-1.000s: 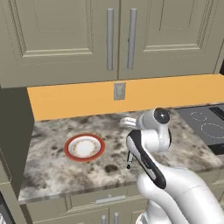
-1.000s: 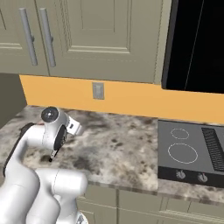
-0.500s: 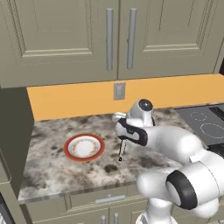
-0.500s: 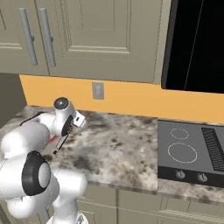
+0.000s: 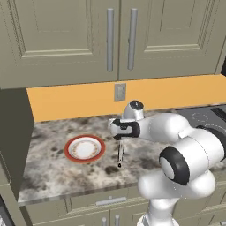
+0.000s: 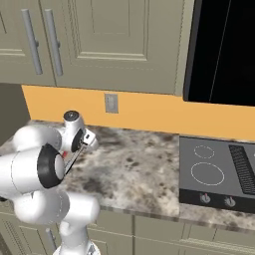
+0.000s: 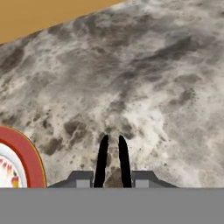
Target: Pick up the tongs from the counter and place them near the plate next to the oven.
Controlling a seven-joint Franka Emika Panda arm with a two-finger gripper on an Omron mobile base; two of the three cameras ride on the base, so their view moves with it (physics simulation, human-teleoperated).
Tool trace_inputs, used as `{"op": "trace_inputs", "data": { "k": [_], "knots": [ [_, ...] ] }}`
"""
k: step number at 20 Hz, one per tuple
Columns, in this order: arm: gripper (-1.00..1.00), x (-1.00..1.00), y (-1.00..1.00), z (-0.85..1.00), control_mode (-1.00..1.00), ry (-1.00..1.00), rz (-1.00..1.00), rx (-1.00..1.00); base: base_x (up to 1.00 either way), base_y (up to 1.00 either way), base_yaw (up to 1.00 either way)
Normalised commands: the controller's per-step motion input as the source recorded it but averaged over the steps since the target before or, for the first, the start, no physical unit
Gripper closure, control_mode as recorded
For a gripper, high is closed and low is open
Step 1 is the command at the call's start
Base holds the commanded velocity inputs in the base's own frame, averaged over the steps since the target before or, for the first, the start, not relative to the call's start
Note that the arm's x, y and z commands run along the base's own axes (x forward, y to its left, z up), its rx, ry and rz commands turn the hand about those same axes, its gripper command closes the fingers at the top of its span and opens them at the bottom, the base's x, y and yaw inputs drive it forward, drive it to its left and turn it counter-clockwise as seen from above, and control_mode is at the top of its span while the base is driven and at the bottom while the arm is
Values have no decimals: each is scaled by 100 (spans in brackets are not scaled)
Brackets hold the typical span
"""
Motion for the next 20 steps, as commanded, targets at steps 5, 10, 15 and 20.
{"op": "trace_inputs", "data": {
  "k": [5,10,15,20],
  "knots": [
    [100,24,22,-19,-100,4,3,0,0,0,0],
    [100,43,11,-11,-100,0,0,0,0,0,0],
    [100,45,24,-24,-100,0,0,0,0,0,0],
    [-100,39,29,-23,-100,-7,0,0,0,0,0]
  ]
}}
